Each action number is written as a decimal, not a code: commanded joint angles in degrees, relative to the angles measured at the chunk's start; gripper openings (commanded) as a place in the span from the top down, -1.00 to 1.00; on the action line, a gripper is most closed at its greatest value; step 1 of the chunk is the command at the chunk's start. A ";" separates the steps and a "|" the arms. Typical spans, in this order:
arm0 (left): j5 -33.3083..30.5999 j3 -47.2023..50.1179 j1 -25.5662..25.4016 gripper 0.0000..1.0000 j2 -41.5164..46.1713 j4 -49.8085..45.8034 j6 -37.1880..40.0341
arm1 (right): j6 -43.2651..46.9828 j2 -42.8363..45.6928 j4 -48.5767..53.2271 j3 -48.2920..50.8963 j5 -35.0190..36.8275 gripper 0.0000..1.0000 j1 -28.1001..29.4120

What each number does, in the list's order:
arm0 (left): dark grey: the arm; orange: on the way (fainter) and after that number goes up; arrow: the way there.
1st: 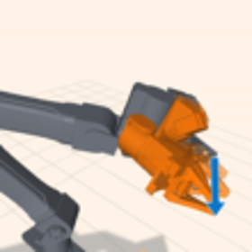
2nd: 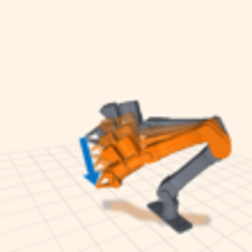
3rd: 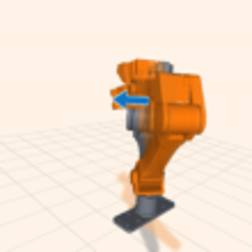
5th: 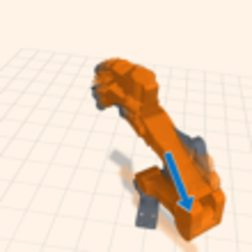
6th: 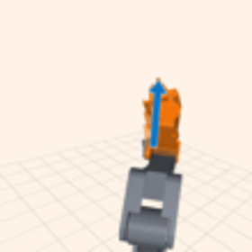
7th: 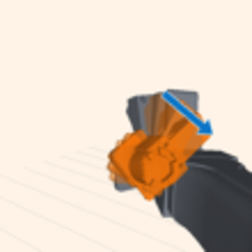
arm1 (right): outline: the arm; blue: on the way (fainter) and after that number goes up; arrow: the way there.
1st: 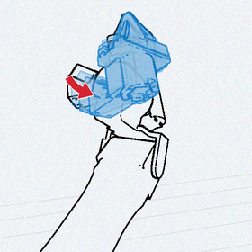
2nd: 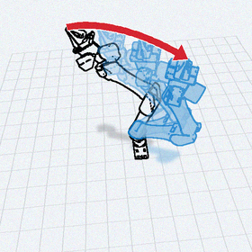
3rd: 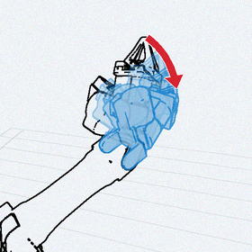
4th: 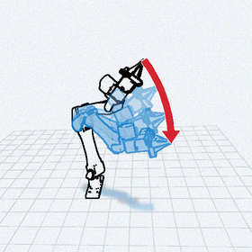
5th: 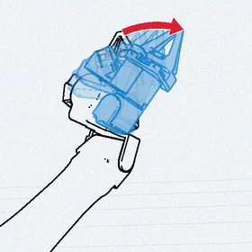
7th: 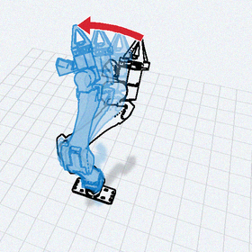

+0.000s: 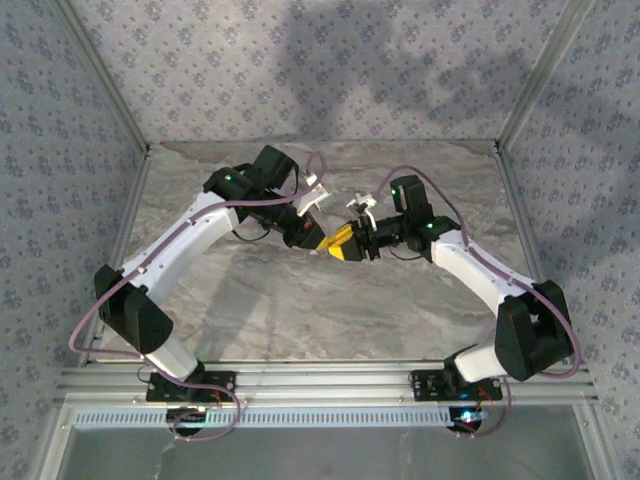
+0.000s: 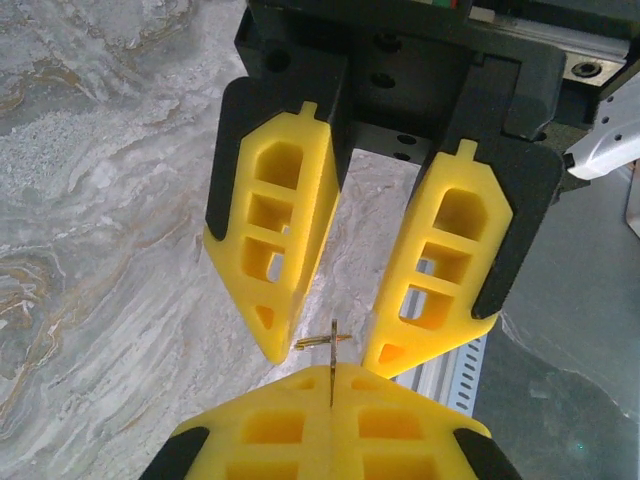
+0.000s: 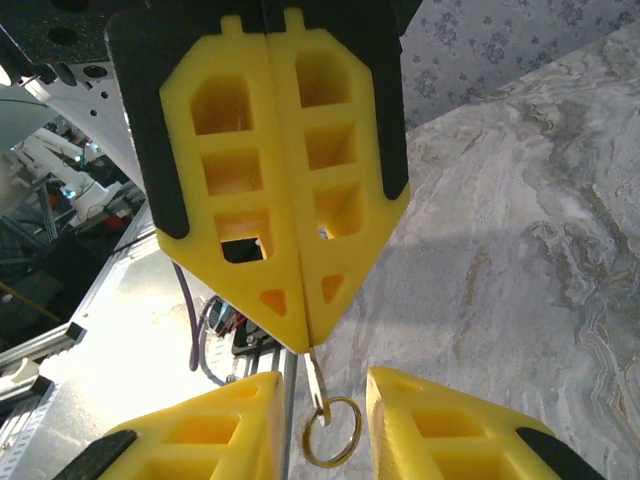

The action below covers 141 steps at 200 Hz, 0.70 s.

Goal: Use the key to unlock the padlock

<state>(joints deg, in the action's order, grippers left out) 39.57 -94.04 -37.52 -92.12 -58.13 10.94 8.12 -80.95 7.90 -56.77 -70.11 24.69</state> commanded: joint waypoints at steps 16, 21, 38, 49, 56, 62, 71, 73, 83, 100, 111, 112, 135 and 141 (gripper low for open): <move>-0.52 -1.21 -0.36 1.00 -0.66 -0.03 0.84 | 1.37 1.36 1.10 -0.73 -2.67 0.44 0.09; -0.59 -1.22 -0.28 1.00 -0.65 -0.14 0.84 | 1.37 1.46 1.10 -0.71 -2.61 0.44 0.01; -0.83 -1.15 -0.36 1.00 -0.61 -0.23 0.89 | 1.41 1.70 1.21 -0.51 -2.58 0.44 -0.22; -0.73 -1.15 -0.30 1.00 -0.59 -0.23 0.93 | 1.46 1.82 1.24 -0.44 -2.58 0.46 -0.26; -0.74 -1.12 -0.29 1.00 -0.52 -0.23 0.97 | 1.46 1.76 1.08 -0.44 -2.66 0.46 -0.25; -0.81 -1.09 -0.32 1.00 -0.65 -0.23 0.93 | 1.35 1.76 1.00 -0.45 -2.67 0.47 -0.27; -0.81 -1.06 -0.28 1.00 -0.62 -0.15 0.91 | 1.37 1.67 0.92 -0.53 -2.44 0.50 -0.20; -0.81 -1.08 -0.30 1.00 -0.66 -0.15 0.92 | 1.37 1.67 0.94 -0.53 -2.35 0.51 -0.17; -0.78 -1.14 -0.29 1.00 -0.61 -0.15 0.93 | 1.37 1.54 1.01 -0.62 -2.34 0.56 -0.17; -0.80 -1.14 -0.29 1.00 -0.63 -0.06 0.85 | 1.41 1.36 1.39 -0.79 -2.06 0.63 -0.21; -0.64 -1.15 -0.32 1.00 -0.63 0.03 0.84 | 1.46 1.10 1.48 -0.79 -1.72 0.64 -0.21; -0.64 -1.15 -0.34 1.00 -0.62 0.08 0.84 | 1.42 1.12 1.49 -0.79 -1.67 0.64 -0.19; -0.31 -1.15 -0.28 1.00 -0.52 0.12 0.84 | 1.39 0.96 1.62 -0.97 -0.85 0.63 -0.20; -0.28 -1.15 -0.35 1.00 -0.53 0.13 0.84 | 1.37 0.80 1.76 -1.07 -0.63 0.60 -0.17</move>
<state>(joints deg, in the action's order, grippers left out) 39.00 -94.04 -37.54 -92.44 -58.13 10.96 8.64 -80.47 8.45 -56.77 -70.54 24.51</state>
